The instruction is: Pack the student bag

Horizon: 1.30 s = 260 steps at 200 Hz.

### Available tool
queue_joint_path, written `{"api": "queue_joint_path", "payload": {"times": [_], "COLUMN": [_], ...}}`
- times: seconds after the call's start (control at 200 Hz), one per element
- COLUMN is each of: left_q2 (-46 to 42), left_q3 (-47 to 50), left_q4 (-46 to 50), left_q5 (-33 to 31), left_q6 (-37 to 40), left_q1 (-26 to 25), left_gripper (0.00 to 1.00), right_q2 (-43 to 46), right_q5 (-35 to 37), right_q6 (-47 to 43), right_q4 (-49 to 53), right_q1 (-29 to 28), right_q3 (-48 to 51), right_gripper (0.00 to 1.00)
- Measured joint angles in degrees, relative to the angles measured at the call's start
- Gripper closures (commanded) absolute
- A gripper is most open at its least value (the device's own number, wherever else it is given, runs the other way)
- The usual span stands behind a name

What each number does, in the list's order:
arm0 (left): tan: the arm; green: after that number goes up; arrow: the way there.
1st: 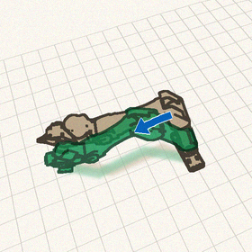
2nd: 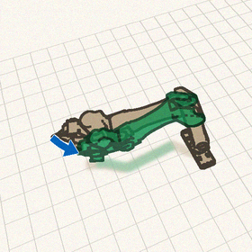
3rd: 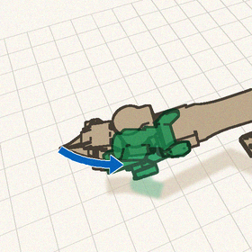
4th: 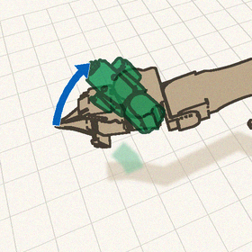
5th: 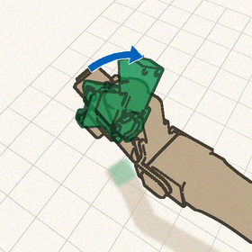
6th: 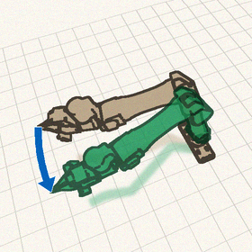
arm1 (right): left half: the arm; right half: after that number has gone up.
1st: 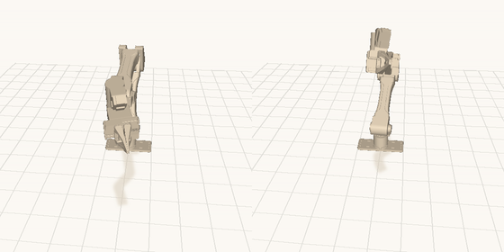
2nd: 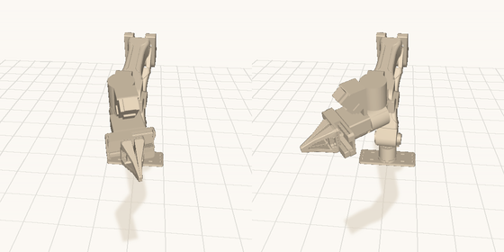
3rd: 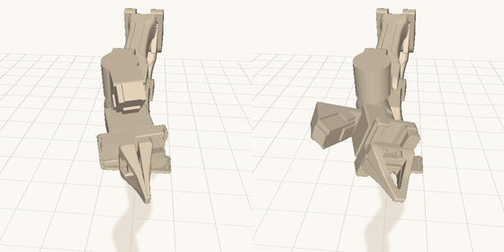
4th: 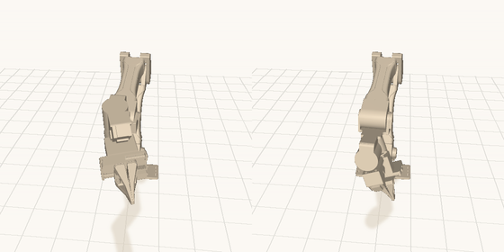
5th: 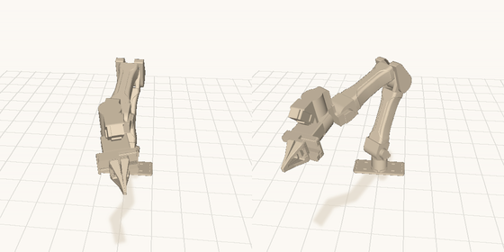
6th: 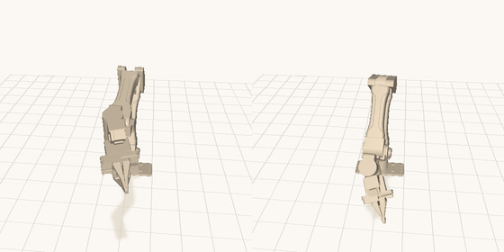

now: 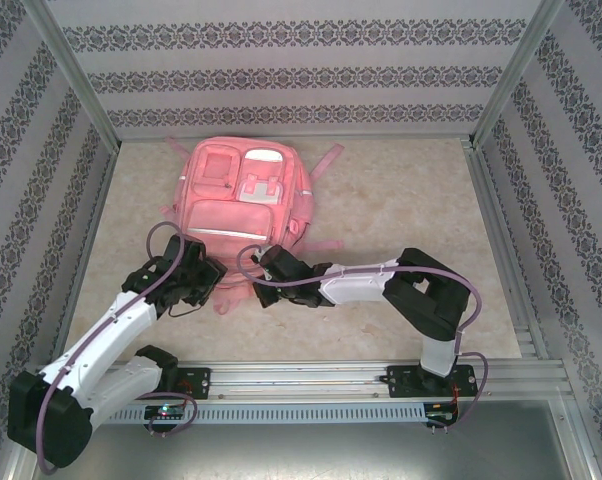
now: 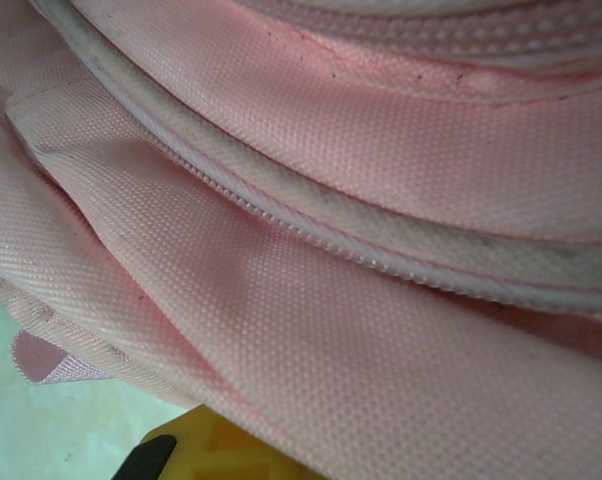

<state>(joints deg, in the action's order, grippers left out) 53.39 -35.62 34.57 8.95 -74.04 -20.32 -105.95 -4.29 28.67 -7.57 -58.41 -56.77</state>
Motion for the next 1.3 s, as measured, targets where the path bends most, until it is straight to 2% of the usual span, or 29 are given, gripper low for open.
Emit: {"api": "queue_joint_path", "payload": {"times": [0.235,0.385,0.51,0.954,1.144,1.299], "left_q2": [6.21,8.11,7.98,3.58,2.40,2.71], "left_q3": [1.42,1.79,2.05,2.08,1.77,-0.63], "left_q4": [-4.94,-8.15,-8.50,-6.91,-4.55,-1.51], "left_q5": [-0.46,-1.44,-1.55,0.37,1.79,1.75], "left_q6": [-0.98,-0.07,1.36,6.67,9.86,12.76], "left_q1": [0.02,1.01,3.06,9.84,14.78,17.99], "left_gripper": [0.61,0.85,1.00,1.00,1.00,0.68], "right_q2": [-0.22,-0.20,-0.04,2.97,3.06,1.55], "right_q5": [-0.31,-0.28,-0.26,-0.37,-1.27,-2.71], "right_q6": [0.39,0.35,-0.02,-4.46,-7.41,-7.43], "right_q4": [-0.24,-0.22,-0.50,-0.79,0.11,1.05], "right_q1": [-0.26,-0.26,-0.26,1.57,2.36,2.56], "right_q3": [-0.20,-0.20,-0.02,1.44,1.29,-1.62], "right_gripper": [1.00,1.00,1.00,1.00,1.00,1.00]}}
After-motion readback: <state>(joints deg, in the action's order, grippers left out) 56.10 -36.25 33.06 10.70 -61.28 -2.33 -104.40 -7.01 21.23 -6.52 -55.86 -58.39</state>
